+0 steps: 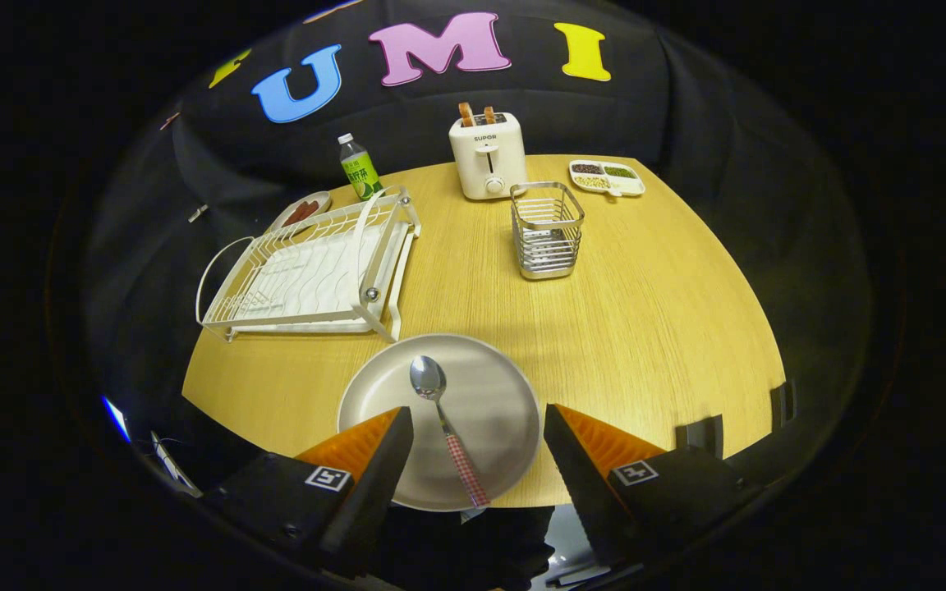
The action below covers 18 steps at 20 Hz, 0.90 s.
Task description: Take the plate from the dish rack, then take the spoon from the basket and place it into the plate.
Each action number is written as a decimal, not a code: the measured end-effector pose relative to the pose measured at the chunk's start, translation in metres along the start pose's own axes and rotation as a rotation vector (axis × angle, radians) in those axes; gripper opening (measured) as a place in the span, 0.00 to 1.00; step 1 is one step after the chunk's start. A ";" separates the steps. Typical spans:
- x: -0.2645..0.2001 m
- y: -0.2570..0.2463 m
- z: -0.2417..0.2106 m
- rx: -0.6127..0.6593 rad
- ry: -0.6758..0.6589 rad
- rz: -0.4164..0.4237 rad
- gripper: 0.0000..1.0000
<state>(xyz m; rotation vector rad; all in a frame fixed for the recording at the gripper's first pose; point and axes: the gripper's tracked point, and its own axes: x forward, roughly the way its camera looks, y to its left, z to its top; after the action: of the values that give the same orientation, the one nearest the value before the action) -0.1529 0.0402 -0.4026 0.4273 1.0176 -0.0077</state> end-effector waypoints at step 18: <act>-0.114 0.055 0.191 -0.143 -0.435 0.019 0.99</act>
<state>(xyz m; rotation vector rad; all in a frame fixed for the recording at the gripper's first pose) -0.0453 0.0019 -0.2037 0.2874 0.5808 -0.0103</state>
